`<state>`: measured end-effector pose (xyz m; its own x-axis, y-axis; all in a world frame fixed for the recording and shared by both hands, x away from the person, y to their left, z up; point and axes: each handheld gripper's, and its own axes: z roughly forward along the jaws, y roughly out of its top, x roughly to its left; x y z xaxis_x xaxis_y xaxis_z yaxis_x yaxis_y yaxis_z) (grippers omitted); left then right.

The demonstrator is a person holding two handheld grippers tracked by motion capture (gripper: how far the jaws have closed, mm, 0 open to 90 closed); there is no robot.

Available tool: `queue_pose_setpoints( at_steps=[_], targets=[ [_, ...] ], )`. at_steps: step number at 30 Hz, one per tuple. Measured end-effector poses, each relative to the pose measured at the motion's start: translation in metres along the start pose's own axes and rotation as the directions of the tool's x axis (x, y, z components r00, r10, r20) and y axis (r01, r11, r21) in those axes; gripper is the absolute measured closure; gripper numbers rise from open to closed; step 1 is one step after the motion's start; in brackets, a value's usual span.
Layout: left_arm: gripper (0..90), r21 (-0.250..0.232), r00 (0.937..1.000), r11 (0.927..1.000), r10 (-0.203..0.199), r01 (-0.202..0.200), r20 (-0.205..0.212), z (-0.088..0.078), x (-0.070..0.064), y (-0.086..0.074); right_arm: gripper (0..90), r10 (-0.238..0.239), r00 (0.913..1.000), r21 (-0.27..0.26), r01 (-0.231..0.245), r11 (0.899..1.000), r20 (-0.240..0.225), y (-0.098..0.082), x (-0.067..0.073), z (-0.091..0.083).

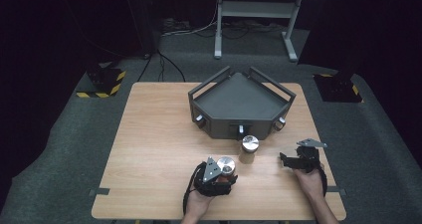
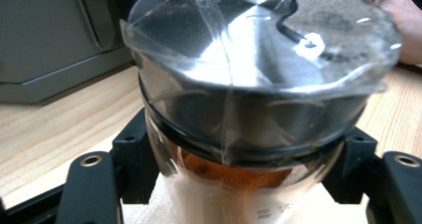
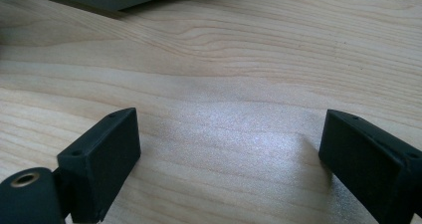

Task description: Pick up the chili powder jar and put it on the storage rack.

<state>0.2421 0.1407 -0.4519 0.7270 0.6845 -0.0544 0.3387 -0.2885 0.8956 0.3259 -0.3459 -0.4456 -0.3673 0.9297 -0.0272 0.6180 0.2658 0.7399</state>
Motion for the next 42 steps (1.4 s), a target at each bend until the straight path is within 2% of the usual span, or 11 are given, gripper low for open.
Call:
queue_pose_setpoints(
  at_steps=[24, 34, 42],
  targets=[
    [30.4, 0.003, 0.9999, 1.0, -0.004, 0.004, 0.013, -0.008, 0.014, 0.024, 9.2, 0.0, 1.0, 0.0, 0.0, 1.0, 0.0, 0.0, 0.0, 0.0],
    [30.4, -0.013, 0.9998, 0.9998, 0.015, -0.014, 0.014, -0.014, 0.021, 0.041, 9.2, 0.0, 1.0, 0.0, 0.0, 1.0, 0.0, 0.0, 0.0, 0.0],
    [30.4, -0.014, 0.9997, 0.9998, 0.013, -0.012, 0.019, -0.015, 0.028, 0.054, 9.2, 0.0, 1.0, 0.0, 0.0, 1.0, 0.0, 0.0, 0.0, 0.0]
  ],
)
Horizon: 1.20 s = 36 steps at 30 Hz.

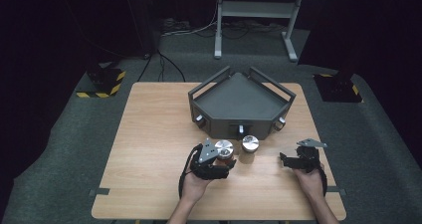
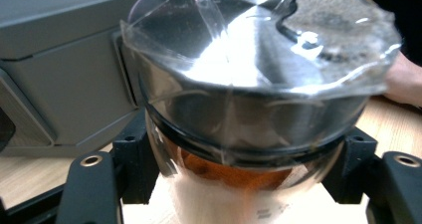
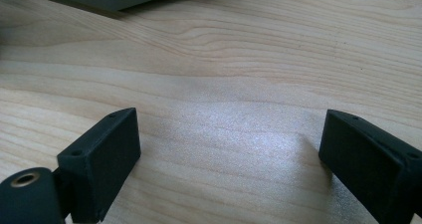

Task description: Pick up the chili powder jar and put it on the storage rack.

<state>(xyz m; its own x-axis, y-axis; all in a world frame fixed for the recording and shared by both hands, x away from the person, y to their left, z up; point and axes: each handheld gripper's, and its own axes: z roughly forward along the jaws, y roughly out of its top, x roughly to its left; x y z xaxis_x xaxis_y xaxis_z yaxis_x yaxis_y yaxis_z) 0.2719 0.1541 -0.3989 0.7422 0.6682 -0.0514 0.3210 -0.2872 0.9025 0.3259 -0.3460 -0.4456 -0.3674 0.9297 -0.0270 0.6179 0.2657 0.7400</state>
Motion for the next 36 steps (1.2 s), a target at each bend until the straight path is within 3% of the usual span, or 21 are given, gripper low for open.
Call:
queue_pose_setpoints(
  at_steps=[21, 36],
  targets=[
    [30.4, -0.005, 1.0, 1.0, -0.007, 0.007, 0.0, -0.001, 0.023, 0.039, 9.1, 0.0, 1.0, 0.0, 0.0, 1.0, 0.0, 0.0, 0.0, 0.0],
    [30.4, -0.019, 0.9993, 0.9997, -0.017, 0.016, -0.033, 0.001, 0.038, 0.066, 9.1, 0.0, 1.0, 0.002, 0.0, 1.0, 0.0, 0.0, 0.0, 0.0]
  ],
)
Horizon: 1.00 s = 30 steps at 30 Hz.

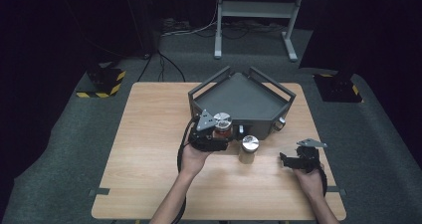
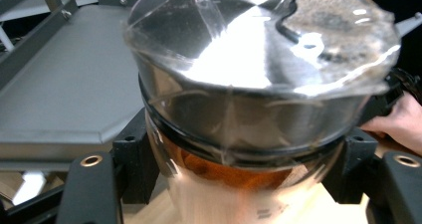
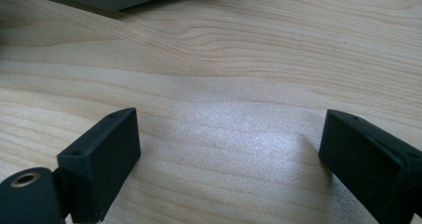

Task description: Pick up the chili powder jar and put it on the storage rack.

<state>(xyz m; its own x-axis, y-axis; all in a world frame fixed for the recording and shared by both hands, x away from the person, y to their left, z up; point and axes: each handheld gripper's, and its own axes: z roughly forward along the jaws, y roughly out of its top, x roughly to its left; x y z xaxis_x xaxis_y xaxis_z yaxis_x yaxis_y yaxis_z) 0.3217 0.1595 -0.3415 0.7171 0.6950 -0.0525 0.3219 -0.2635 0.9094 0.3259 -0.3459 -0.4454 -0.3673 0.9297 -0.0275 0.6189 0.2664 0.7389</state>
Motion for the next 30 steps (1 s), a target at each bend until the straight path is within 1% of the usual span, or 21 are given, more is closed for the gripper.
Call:
queue_pose_setpoints(
  at_steps=[5, 8, 12, 16, 18, 20, 23, 24, 25, 28, 30],
  targets=[
    [30.4, -0.004, 0.9999, 1.0, 0.003, -0.004, -0.016, 0.002, 0.004, 0.012, 9.2, 0.0, 1.0, 0.0, 0.0, 1.0, 0.0, 0.0, 0.0, 0.0],
    [30.4, -0.009, 0.9997, 1.0, -0.002, 0.002, -0.024, 0.006, 0.007, 0.019, 9.1, 0.0, 1.0, 0.0, 0.0, 1.0, 0.0, 0.0, 0.0, 0.0],
    [30.4, -0.006, 0.9991, 1.0, -0.001, 0.001, -0.042, 0.012, 0.009, 0.025, 9.2, 0.0, 1.0, 0.0, 0.0, 1.0, 0.0, 0.0, 0.0, 0.0],
    [30.4, 0.0, 0.9983, 1.0, -0.007, 0.007, -0.057, 0.018, 0.011, 0.028, 9.2, 0.0, 1.0, 0.0, 0.0, 1.0, 0.0, 0.0, 0.0, 0.0],
    [30.4, 0.0, 0.9972, 0.9999, -0.017, 0.017, -0.073, 0.023, 0.014, 0.031, 9.2, 0.0, 1.0, 0.0, 0.0, 1.0, 0.0, 0.0, 0.0, 0.0],
    [30.4, -0.001, 0.9969, 0.9998, -0.022, 0.022, -0.076, 0.025, 0.015, 0.032, 9.2, 0.0, 1.0, 0.0, 0.0, 1.0, 0.0, 0.0, 0.0, 0.0],
    [30.4, 0.0, 0.9946, 0.9994, -0.034, 0.034, -0.098, 0.031, 0.019, 0.038, 9.2, 0.0, 1.0, 0.0, 0.0, 1.0, 0.0, 0.0, 0.0, 0.0],
    [30.4, 0.0, 0.9946, 0.9994, -0.034, 0.034, -0.098, 0.031, 0.019, 0.038, 9.2, 0.0, 1.0, 0.0, 0.0, 1.0, 0.0, 0.0, 0.0, 0.0],
    [30.4, 0.002, 0.9939, 0.9995, -0.03, 0.03, -0.106, 0.033, 0.02, 0.04, 9.2, 0.0, 1.0, 0.0, 0.0, 1.0, 0.0, 0.0, 0.0, 0.0],
    [30.4, 0.013, 0.9902, 0.9996, -0.025, 0.027, -0.137, 0.043, 0.02, 0.048, 9.1, 0.0, 1.0, 0.0, 0.0, 1.0, 0.0, 0.0, 0.0, 0.0],
    [30.4, 0.015, 0.9877, 0.9992, -0.034, 0.036, -0.153, 0.049, 0.02, 0.051, 9.2, 0.0, 1.0, 0.0, 0.0, 1.0, 0.0, 0.0, 0.0, 0.0]
  ],
)
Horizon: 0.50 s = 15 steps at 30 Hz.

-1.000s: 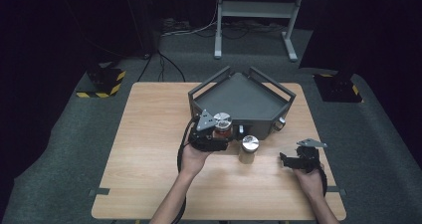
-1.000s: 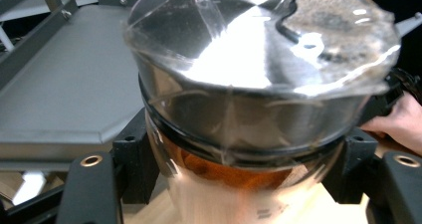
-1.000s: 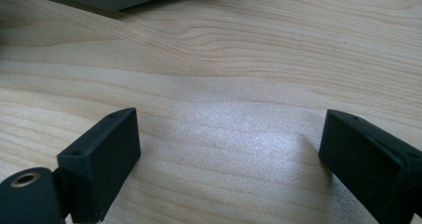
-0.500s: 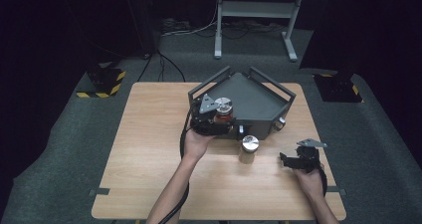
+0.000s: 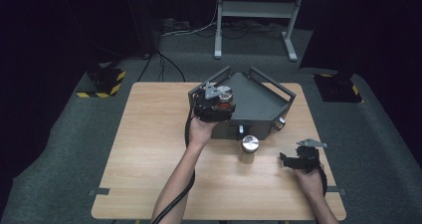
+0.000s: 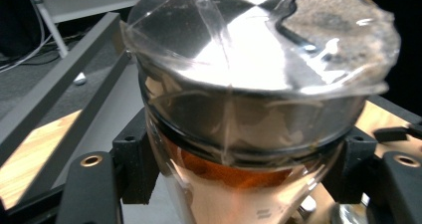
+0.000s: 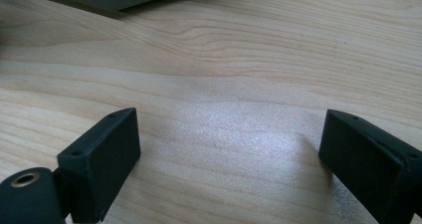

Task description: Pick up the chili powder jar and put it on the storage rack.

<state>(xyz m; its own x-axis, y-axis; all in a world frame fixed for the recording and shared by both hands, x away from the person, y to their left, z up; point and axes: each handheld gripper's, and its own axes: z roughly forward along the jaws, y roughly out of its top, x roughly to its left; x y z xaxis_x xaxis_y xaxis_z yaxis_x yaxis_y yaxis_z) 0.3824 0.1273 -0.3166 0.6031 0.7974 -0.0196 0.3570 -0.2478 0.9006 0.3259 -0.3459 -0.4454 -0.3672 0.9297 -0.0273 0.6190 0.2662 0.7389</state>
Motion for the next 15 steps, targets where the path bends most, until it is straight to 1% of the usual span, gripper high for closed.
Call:
queue_pose_setpoints(
  at_steps=[5, 6, 11, 12, 14, 15],
  targets=[
    [30.4, -0.007, 0.9993, 0.9998, -0.02, 0.02, -0.033, 0.012, -0.001, 0.001, 9.2, 0.0, 1.0, 0.0, 0.0, 1.0, 0.0, 0.0, 0.0, 0.0],
    [30.4, -0.002, 0.999, 0.9999, -0.017, 0.017, -0.042, 0.015, -0.002, 0.002, 9.2, 0.0, 1.0, 0.0, 0.0, 1.0, 0.0, 0.0, 0.0, 0.0],
    [30.4, 0.017, 0.9961, 0.9991, -0.038, 0.039, -0.08, 0.028, -0.001, 0.002, 9.2, 0.0, 1.0, 0.0, 0.0, 1.0, 0.0, 0.0, 0.0, 0.0],
    [30.4, 0.017, 0.9961, 0.9991, -0.038, 0.039, -0.08, 0.028, -0.001, 0.002, 9.2, 0.0, 1.0, 0.0, 0.0, 1.0, 0.0, 0.0, 0.0, 0.0],
    [30.4, 0.025, 0.9946, 0.9984, -0.047, 0.05, -0.092, 0.034, -0.001, 0.001, 9.2, 0.0, 1.0, 0.0, 0.0, 1.0, 0.0, 0.0, 0.0, 0.0],
    [30.4, 0.026, 0.9939, 0.9988, -0.038, 0.041, -0.104, 0.035, -0.003, 0.0, 9.2, 0.0, 1.0, 0.0, 0.0, 1.0, 0.0, 0.0, 0.0, 0.0]
  ],
)
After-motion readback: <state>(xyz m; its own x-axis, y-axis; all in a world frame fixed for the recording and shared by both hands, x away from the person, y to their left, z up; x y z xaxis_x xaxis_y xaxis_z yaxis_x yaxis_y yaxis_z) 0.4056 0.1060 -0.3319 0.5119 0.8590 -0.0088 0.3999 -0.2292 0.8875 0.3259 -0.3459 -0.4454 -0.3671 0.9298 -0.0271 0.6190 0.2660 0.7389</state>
